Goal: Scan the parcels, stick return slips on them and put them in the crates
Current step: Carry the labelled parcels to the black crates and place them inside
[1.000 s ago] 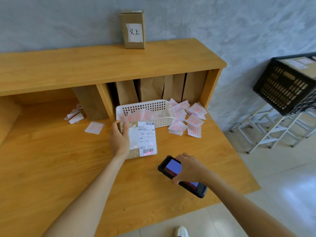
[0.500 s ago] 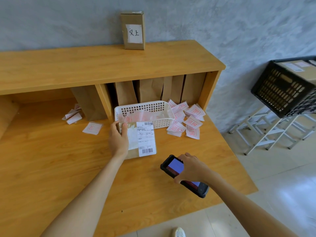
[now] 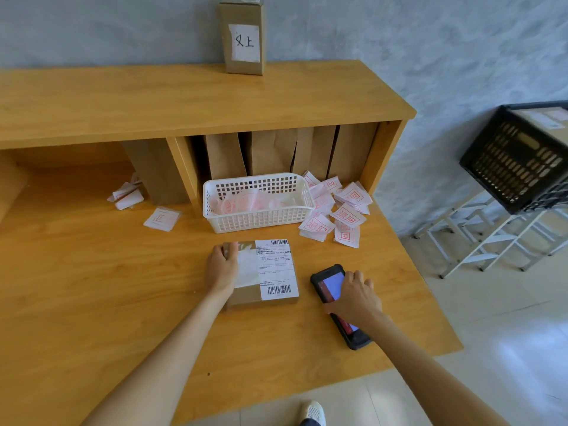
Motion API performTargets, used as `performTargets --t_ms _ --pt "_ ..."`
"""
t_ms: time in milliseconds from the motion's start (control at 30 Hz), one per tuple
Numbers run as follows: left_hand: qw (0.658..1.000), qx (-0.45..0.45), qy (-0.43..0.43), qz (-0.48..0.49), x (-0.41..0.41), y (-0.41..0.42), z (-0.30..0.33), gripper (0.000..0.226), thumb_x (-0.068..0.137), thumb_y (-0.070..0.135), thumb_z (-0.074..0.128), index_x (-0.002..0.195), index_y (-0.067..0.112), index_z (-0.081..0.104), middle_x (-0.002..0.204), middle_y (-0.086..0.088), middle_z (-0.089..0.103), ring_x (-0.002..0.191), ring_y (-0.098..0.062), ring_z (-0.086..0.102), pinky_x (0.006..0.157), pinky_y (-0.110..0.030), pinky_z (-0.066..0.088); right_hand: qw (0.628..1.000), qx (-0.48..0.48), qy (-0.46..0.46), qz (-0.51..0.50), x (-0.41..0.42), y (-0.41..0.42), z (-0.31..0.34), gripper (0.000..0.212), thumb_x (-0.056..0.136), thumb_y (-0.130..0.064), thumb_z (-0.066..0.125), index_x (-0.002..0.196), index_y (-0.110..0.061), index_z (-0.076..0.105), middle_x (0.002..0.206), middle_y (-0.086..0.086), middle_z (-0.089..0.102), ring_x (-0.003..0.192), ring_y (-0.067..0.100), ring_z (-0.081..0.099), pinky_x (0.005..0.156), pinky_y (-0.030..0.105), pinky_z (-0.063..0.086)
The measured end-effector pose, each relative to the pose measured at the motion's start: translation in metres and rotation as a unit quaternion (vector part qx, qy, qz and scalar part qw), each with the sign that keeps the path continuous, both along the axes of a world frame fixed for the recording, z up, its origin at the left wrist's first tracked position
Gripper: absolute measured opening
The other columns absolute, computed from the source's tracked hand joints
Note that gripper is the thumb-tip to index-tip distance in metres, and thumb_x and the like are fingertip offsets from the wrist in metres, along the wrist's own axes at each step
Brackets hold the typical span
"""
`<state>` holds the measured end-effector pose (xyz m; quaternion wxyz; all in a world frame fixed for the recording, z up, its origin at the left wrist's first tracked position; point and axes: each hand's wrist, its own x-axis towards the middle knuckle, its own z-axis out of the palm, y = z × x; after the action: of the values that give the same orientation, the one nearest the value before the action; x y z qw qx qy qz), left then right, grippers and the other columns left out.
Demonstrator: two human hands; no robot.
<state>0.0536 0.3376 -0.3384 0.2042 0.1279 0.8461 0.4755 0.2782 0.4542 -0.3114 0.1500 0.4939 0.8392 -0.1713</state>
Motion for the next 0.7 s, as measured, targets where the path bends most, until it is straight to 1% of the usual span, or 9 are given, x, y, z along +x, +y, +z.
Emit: performTargets --t_ms 100,167,267,333,433,533,600,633,700 --pt "1.0 -0.026 0.01 -0.002 0.0 0.01 -0.01 0.032 0.101 0.039 0.042 0.101 0.009 0.053 0.091 -0.006 0.057 0.083 -0.025 0.055 0.063 -0.034 0.04 0.999 -0.027 0.02 -0.017 0.003 0.013 -0.005 0.083 0.079 -0.063 0.065 0.133 -0.007 0.037 0.131 0.006 0.041 0.122 0.026 0.041 0.094 0.033 0.044" --pt "0.998 -0.049 0.026 -0.005 -0.002 0.016 -0.017 0.041 0.1 0.04 0.041 0.105 0.003 0.058 0.099 -0.009 0.059 0.091 -0.027 0.055 0.074 -0.037 0.045 0.994 -0.059 0.068 -0.063 0.005 0.029 -0.007 0.081 0.079 -0.066 0.062 0.131 -0.007 0.042 0.13 0.007 0.047 0.119 0.026 0.046 0.096 0.036 0.046" --pt "0.995 -0.087 0.048 -0.008 -0.002 0.029 -0.024 0.051 0.1 0.042 0.039 0.112 -0.001 0.062 0.115 -0.018 0.057 0.11 -0.033 0.05 0.097 -0.046 0.041 0.96 -0.104 0.179 -0.187 0.004 0.058 0.0 0.075 0.085 -0.058 0.061 0.137 -0.008 0.044 0.132 0.008 0.053 0.113 0.022 0.054 0.083 0.031 0.049" --pt "0.993 -0.104 0.059 -0.015 -0.002 0.04 -0.025 0.051 0.101 0.04 0.037 0.115 -0.002 0.062 0.12 -0.023 0.054 0.116 -0.033 0.045 0.103 -0.044 0.035 0.935 -0.116 0.232 -0.243 0.0 0.08 0.004 0.067 0.09 -0.051 0.06 0.137 -0.006 0.046 0.13 0.008 0.056 0.105 0.02 0.055 0.077 0.029 0.046" --pt "0.988 -0.125 0.09 -0.033 -0.002 0.057 -0.025 0.05 0.103 0.037 0.035 0.114 -0.002 0.063 0.12 -0.021 0.057 0.121 -0.031 0.04 0.104 -0.04 0.025 0.902 -0.126 0.281 -0.302 -0.009 0.11 0.005 0.056 0.092 -0.043 0.061 0.128 0.0 0.055 0.113 0.017 0.063 0.087 0.026 0.058 0.079 0.041 0.056" --pt "0.986 -0.117 0.118 -0.031 -0.004 0.065 -0.03 0.047 0.103 0.034 0.036 0.106 -0.003 0.064 0.114 -0.019 0.061 0.119 -0.03 0.04 0.105 -0.041 0.023 0.878 -0.13 0.309 -0.342 -0.02 0.136 0.002 0.05 0.093 -0.034 0.061 0.122 0.006 0.058 0.102 0.022 0.064 0.086 0.037 0.06 0.087 0.052 0.054" --pt "0.986 -0.106 0.128 -0.023 -0.005 0.064 -0.035 0.044 0.103 0.032 0.038 0.101 -0.003 0.065 0.11 -0.018 0.062 0.118 -0.03 0.041 0.105 -0.042 0.025 0.871 -0.129 0.321 -0.349 -0.027 0.149 -0.001 0.043 0.094 -0.034 0.06 0.119 0.001 0.059 0.103 0.015 0.065 0.085 0.028 0.061 0.069 0.038 0.057" --pt "0.985 -0.102 0.137 -0.022 -0.005 0.063 -0.037 0.043 0.103 0.032 0.038 0.101 -0.002 0.065 0.109 -0.017 0.062 0.117 -0.03 0.042 0.105 -0.042 0.026 0.868 -0.127 0.325 -0.352 -0.03 0.155 -0.004 0.037 0.094 -0.033 0.06 0.113 -0.002 0.058 0.104 0.012 0.065 0.081 0.023 0.059 0.059 0.029 0.051" --pt "0.983 -0.096 0.154 -0.026 -0.005 0.063 -0.039 0.042 0.103 0.032 0.039 0.1 0.0 0.066 0.107 -0.015 0.064 0.116 -0.03 0.043 0.105 -0.041 0.026 0.86 -0.124 0.332 -0.368 -0.034 0.163 -0.01 0.027 0.094 -0.031 0.059 0.105 -0.007 0.056 0.104 0.01 0.066 0.08 0.019 0.059 0.051 0.022 0.042"
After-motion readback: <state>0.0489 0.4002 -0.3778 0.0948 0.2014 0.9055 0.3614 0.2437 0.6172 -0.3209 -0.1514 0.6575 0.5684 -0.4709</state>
